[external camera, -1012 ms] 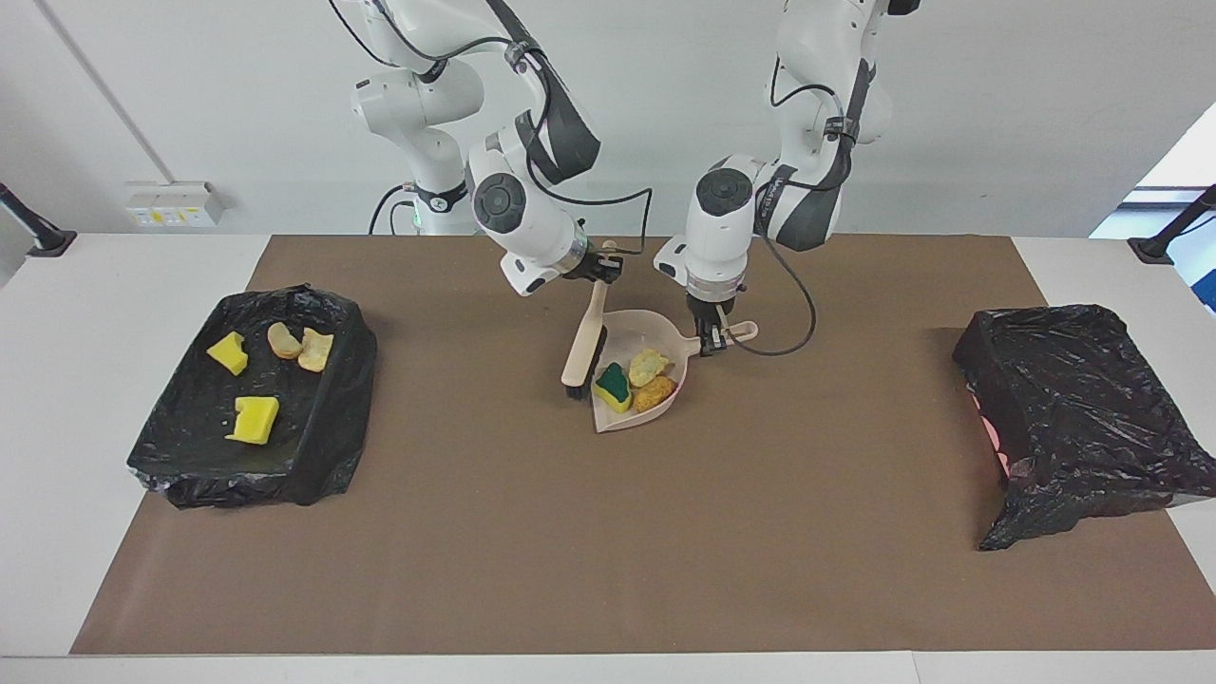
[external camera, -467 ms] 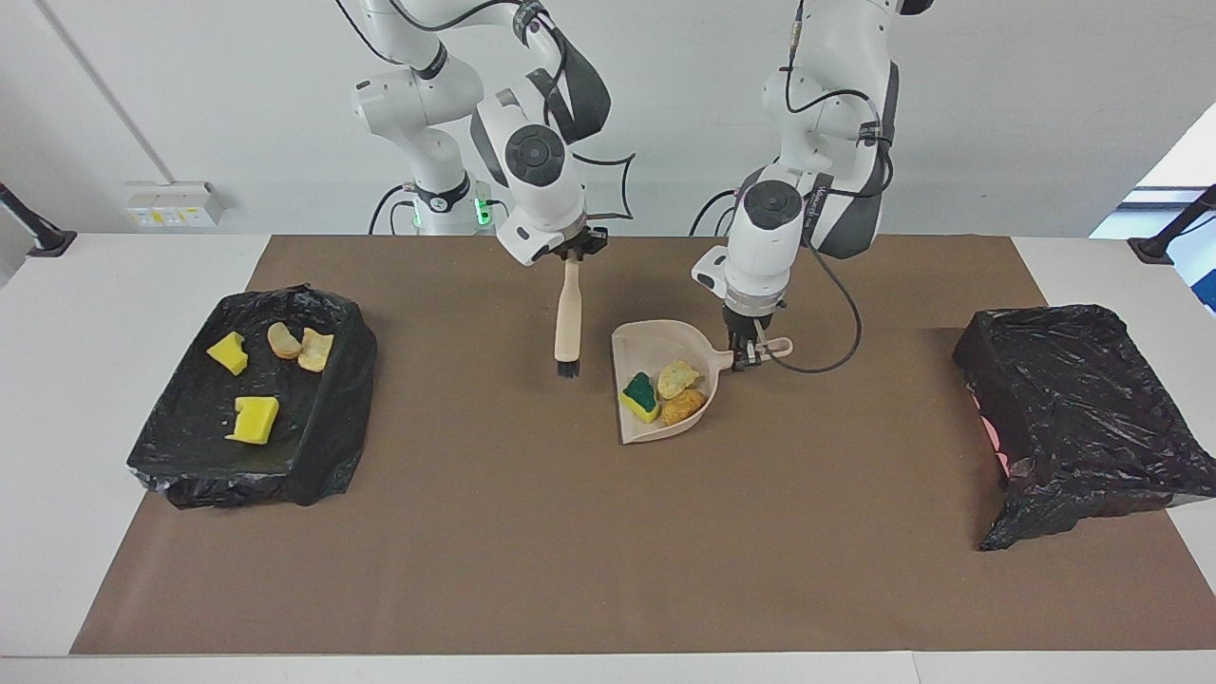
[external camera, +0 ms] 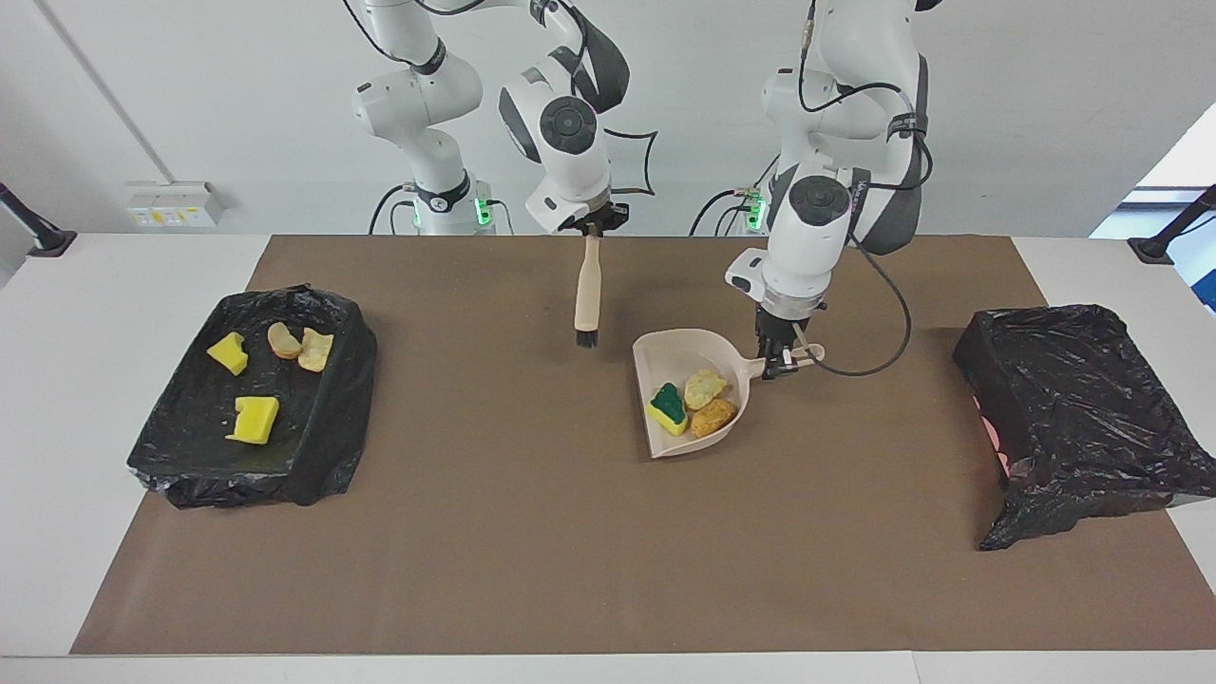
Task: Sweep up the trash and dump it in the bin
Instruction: 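Carry the dustpan to the black bag with the left gripper, then tip the dustpan over the black bag with the left gripper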
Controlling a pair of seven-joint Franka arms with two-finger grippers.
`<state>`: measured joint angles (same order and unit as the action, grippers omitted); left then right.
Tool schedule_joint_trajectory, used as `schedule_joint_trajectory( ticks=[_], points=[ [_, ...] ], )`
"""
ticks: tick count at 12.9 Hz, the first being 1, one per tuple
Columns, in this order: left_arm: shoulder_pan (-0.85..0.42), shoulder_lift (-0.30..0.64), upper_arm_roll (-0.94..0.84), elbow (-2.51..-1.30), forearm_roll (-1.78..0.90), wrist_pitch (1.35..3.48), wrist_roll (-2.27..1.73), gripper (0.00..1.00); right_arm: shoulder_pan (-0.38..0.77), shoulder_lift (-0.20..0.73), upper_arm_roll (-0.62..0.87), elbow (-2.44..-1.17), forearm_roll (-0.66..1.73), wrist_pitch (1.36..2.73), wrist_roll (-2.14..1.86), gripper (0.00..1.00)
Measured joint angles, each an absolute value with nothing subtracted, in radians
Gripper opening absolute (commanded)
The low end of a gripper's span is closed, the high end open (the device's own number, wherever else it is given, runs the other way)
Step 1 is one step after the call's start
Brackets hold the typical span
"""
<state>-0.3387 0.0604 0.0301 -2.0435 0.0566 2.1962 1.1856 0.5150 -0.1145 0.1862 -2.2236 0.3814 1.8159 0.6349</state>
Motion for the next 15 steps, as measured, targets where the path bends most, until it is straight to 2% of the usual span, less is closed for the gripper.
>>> schedule_joint_trajectory(
  ticks=[3,9,11,12,13,14,15],
  points=[
    [-0.248,0.021,0.034,-1.980,0.051,2.096,1.283,0.00,0.583,-0.105,0.187,-2.278,0.400,1.913,0.677,0.00],
    [-0.056,0.020,0.037,-1.802,0.004,1.907,1.377,0.00,0.650,-0.055,0.187,-2.344,0.401,1.999,0.705,0.00],
    [0.019,0.035,0.037,-1.756,-0.004,1.877,1.443,0.00,0.658,-0.054,0.187,-2.347,0.401,2.002,0.705,0.06],
    [0.056,0.048,0.037,-1.729,-0.005,1.864,1.477,0.00,0.659,-0.054,0.187,-2.348,0.400,2.003,0.705,0.19],
    [0.097,0.065,0.038,-1.700,-0.005,1.852,1.508,0.00,0.660,-0.054,0.187,-2.349,0.400,2.003,0.705,0.47],
    [0.137,0.080,0.039,-1.678,-0.005,1.846,1.537,0.00,0.660,-0.054,0.187,-2.349,0.400,2.003,0.705,0.86],
    [0.177,0.095,0.039,-1.659,-0.005,1.844,1.568,0.00,0.660,-0.054,0.186,-2.350,0.400,2.003,0.705,1.00]
  ],
)
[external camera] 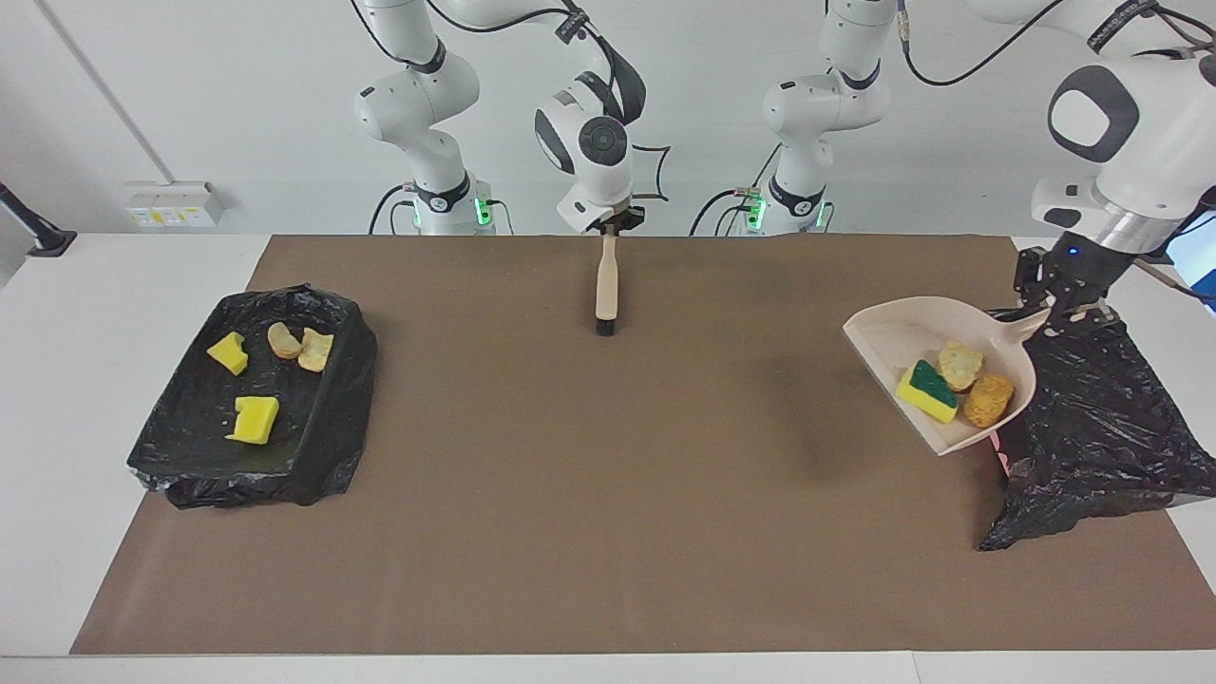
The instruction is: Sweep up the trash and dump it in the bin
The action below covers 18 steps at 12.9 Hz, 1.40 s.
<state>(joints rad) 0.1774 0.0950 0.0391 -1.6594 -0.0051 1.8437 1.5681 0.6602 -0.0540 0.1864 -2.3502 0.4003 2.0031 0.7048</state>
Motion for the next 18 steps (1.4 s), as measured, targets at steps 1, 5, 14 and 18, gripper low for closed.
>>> schedule_joint_trajectory(
  ticks=[1,5,14,18],
  points=[
    [0.213,0.109,0.040,-1.639,-0.005,1.841,1.595,0.00,0.660,-0.054,0.186,-2.351,0.399,2.004,0.705,1.00],
    [0.352,0.207,0.040,-1.506,0.044,1.822,1.755,0.00,0.643,-0.050,0.178,-2.326,0.343,2.031,0.705,1.00],
    [0.437,0.358,0.028,-1.378,0.471,1.920,1.851,0.00,0.279,-0.044,0.166,-2.102,0.076,2.034,0.598,1.00],
    [0.413,0.382,0.014,-1.383,0.612,1.936,1.851,0.00,0.195,-0.043,0.165,-2.024,0.049,2.019,0.580,1.00]
  ],
)
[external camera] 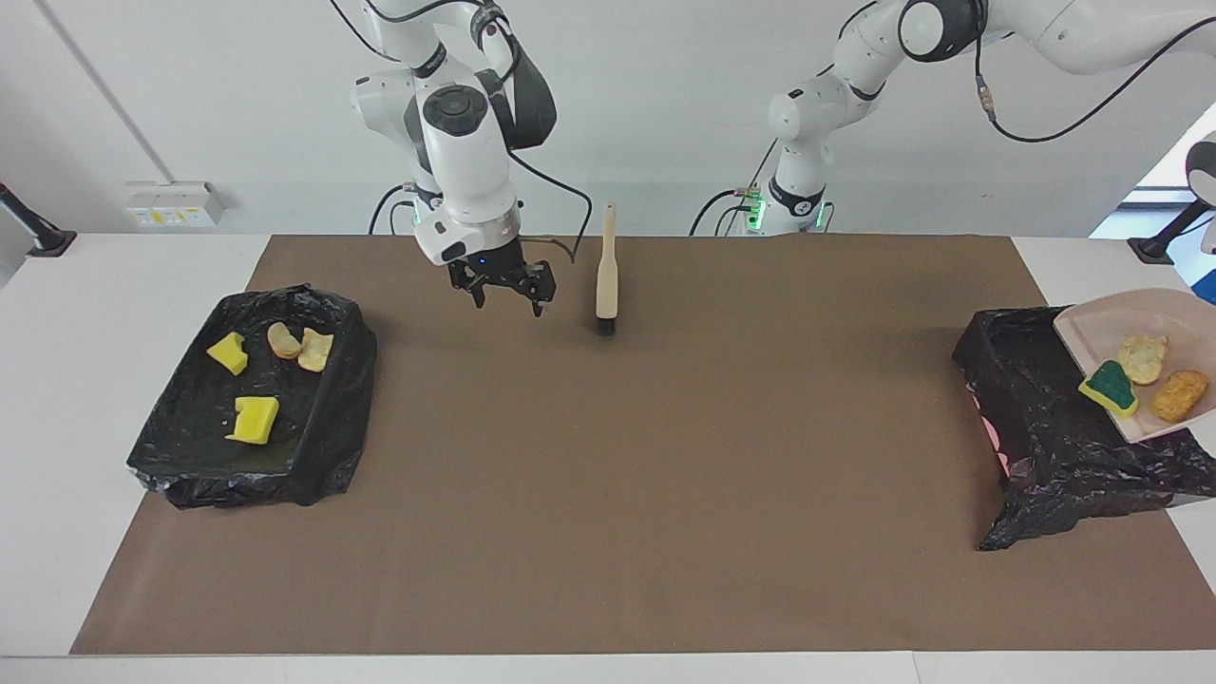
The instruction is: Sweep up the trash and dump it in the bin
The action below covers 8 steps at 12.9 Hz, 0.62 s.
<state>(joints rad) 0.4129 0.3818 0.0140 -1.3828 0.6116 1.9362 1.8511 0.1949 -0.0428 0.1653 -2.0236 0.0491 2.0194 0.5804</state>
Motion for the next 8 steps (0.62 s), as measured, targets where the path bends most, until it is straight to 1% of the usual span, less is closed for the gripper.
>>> schedule_joint_trajectory(
  ticks=[4,8],
  points=[
    [0.382,0.382,0.014,-1.382,0.715,1.936,1.850,0.00,0.172,-0.044,0.165,-1.912,0.046,1.926,0.580,1.00],
    [0.382,0.365,0.017,-1.377,0.784,1.936,1.850,0.00,0.082,-0.049,0.162,-1.777,0.038,1.797,0.487,1.00]
  ],
)
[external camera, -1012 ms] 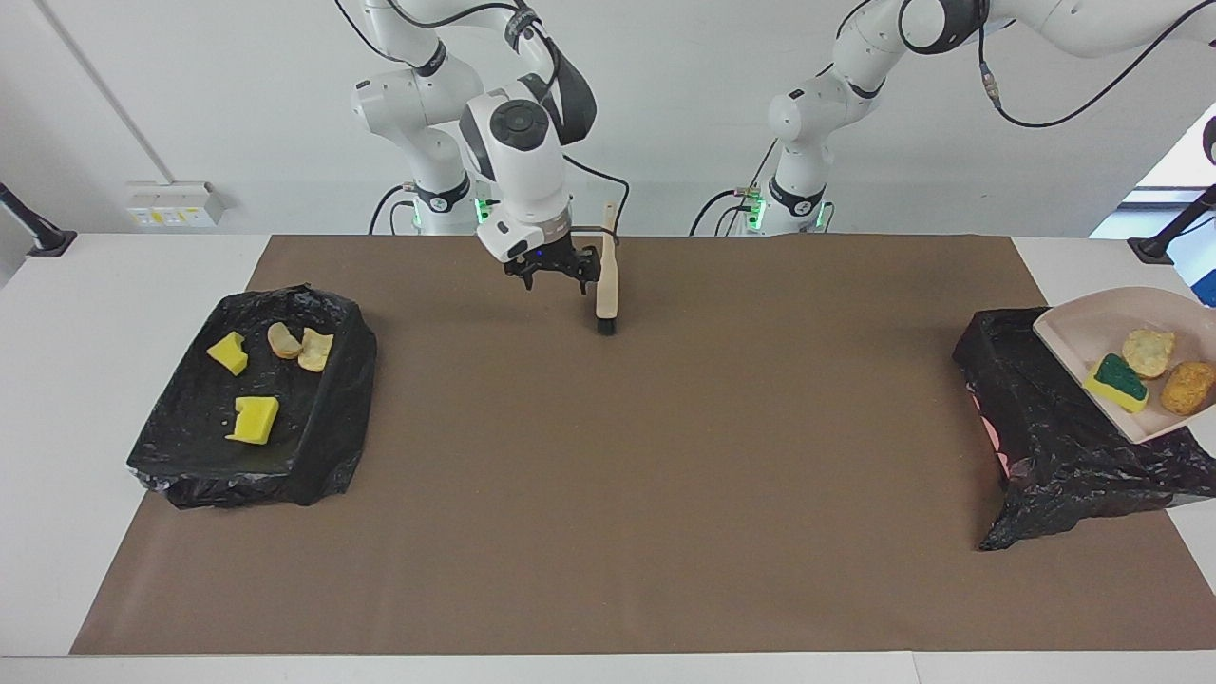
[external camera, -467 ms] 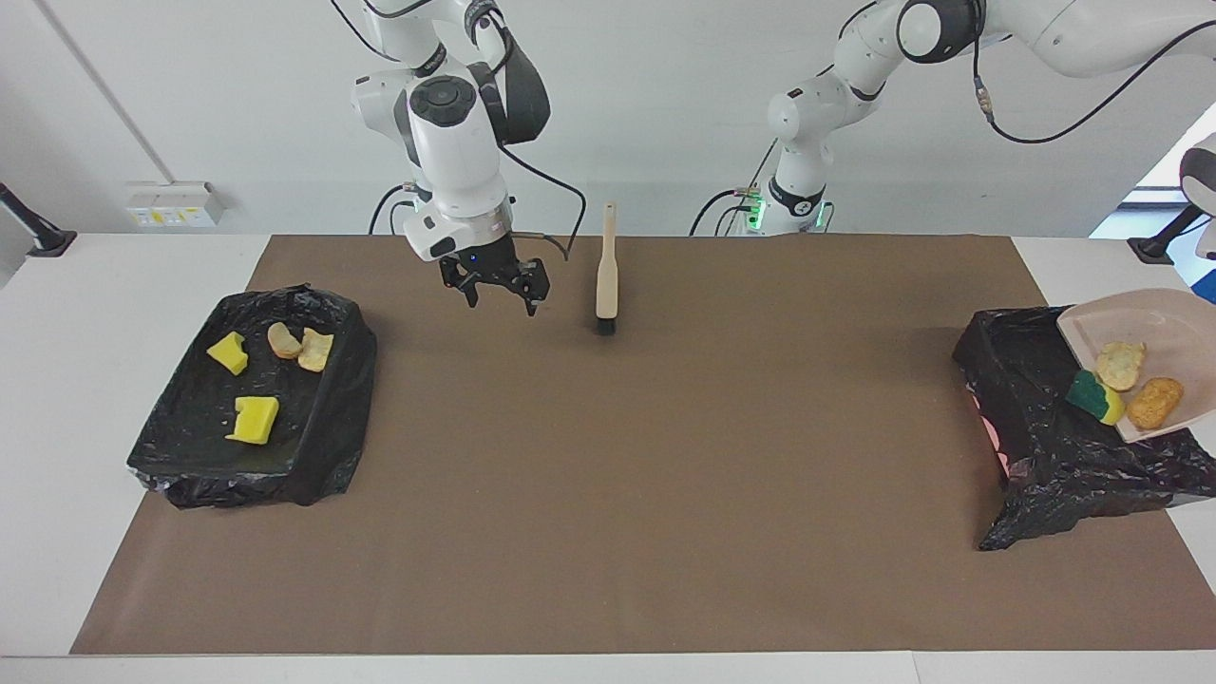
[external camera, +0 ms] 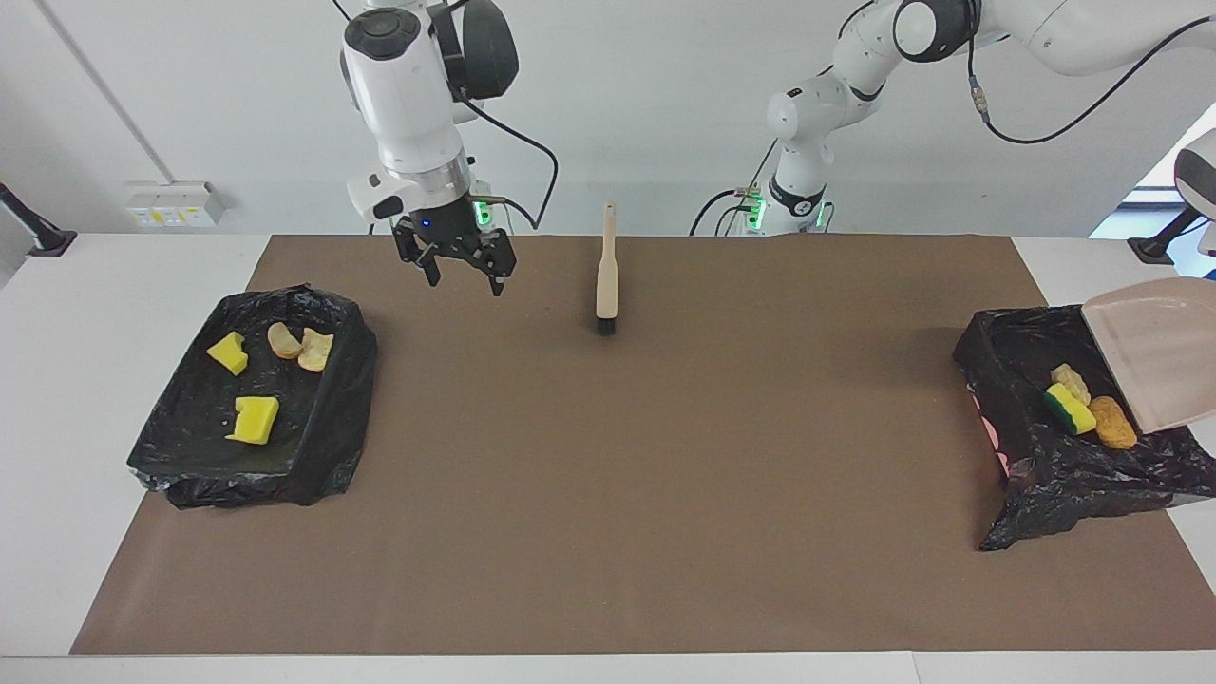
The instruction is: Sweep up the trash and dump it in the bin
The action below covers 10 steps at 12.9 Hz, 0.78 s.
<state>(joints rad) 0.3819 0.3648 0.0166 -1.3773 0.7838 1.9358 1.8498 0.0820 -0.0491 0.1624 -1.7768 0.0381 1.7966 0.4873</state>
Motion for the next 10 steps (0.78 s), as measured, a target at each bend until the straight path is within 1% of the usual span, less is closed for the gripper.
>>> schedule_joint_trajectory(
  ticks=[3,5,8,10],
  points=[
    [0.382,0.320,0.017,-1.374,0.784,1.927,1.850,0.00,0.021,-0.057,0.157,-1.709,0.029,1.732,0.433,1.00],
    [0.380,0.282,0.010,-1.374,0.744,1.869,1.849,0.00,-0.009,-0.060,0.148,-1.674,0.016,1.716,0.422,1.00],
    [0.337,0.240,0.002,-1.376,0.674,1.762,1.849,0.00,-0.019,-0.068,0.079,-1.615,0.015,1.652,0.352,1.00],
    [0.288,0.236,-0.005,-1.379,0.600,1.713,1.831,0.00,-0.020,-0.073,0.021,-1.580,0.015,1.612,0.259,1.00]
  ],
)
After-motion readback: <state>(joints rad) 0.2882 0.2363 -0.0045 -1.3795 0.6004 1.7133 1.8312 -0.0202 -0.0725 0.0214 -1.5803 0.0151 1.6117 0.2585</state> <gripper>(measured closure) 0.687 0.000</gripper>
